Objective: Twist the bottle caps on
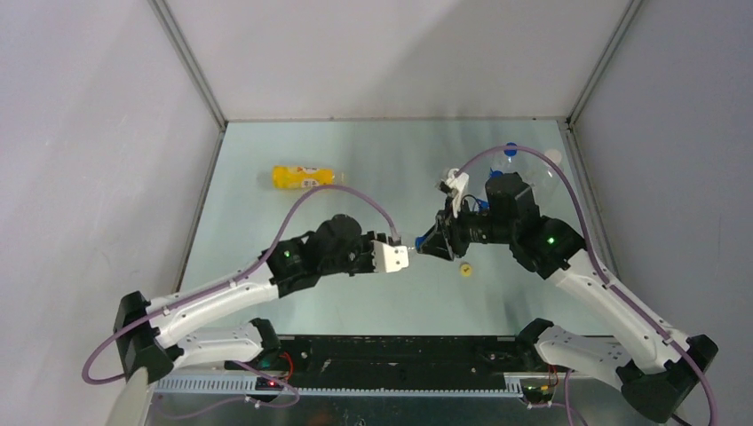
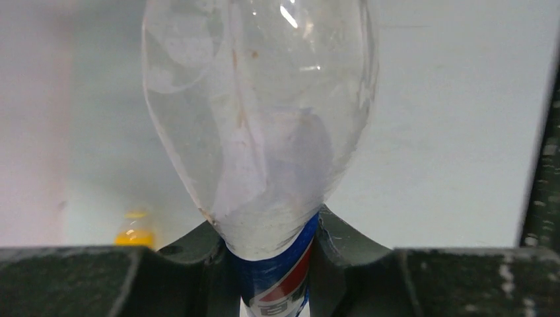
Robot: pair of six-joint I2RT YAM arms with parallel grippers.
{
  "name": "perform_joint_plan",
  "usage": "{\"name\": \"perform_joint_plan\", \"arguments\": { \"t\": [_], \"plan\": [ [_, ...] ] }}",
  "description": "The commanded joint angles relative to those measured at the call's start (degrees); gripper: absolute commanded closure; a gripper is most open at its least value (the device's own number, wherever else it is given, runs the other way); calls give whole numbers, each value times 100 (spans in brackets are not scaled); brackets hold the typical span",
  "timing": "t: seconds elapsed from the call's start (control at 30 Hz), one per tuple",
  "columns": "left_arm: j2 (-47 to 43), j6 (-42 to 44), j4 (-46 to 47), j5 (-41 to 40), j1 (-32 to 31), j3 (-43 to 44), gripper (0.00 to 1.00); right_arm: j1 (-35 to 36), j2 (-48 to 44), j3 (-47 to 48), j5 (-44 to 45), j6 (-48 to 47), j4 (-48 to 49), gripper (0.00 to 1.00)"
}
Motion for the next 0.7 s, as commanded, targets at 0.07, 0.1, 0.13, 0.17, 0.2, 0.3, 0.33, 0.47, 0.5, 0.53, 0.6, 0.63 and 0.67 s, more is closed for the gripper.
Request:
{"name": "perform_joint_plan", "arguments": {
  "t": [0.07,0.1,0.13,0.17,0.2,0.3,0.33,0.47,0.5,0.53,0.6,0.63,0.67],
  "plan": [
    [-327,972,2636,-2657,-1178,-817,97,-161,355,74,883,3355,683,100],
    [-315,1051,2965,-2932,-1221,-906,97,-203,398,72,910,3617,707,100],
    [-308,1132,3080,-3015,-1270,-1039,97,-216,412,71,934,3686,726,100],
    [-291,1102,3186,-3081,-1280,-1083,97,-221,425,77,945,3726,780,100],
    [-282,1076,3224,-3111,-1287,-1156,97,-221,417,78,984,3727,802,100],
    [-257,837,3272,-3356,-1290,-1302,98,-277,304,78,1122,3764,887,100],
    [-261,772,3245,-3372,-1290,-1358,98,-294,273,79,1097,3720,963,100],
    [-308,468,3217,-3324,-1282,-1554,98,-265,66,78,1075,2999,1098,68],
    [-326,325,3215,-3284,-1277,-1588,98,-251,-13,76,1082,2676,1101,62],
    [-331,248,3218,-3221,-1274,-1604,98,-199,-90,78,1159,2529,1100,51],
    [-345,-17,3280,-3077,-1272,-1638,98,-104,-243,30,1358,2213,1223,43],
    [-351,-199,3330,-3017,-1268,-1679,98,-70,-299,-58,1403,2188,1309,40],
    [-365,-290,3449,-2910,-1266,-1693,98,24,-412,-113,1486,2205,1541,39]
  ]
}}
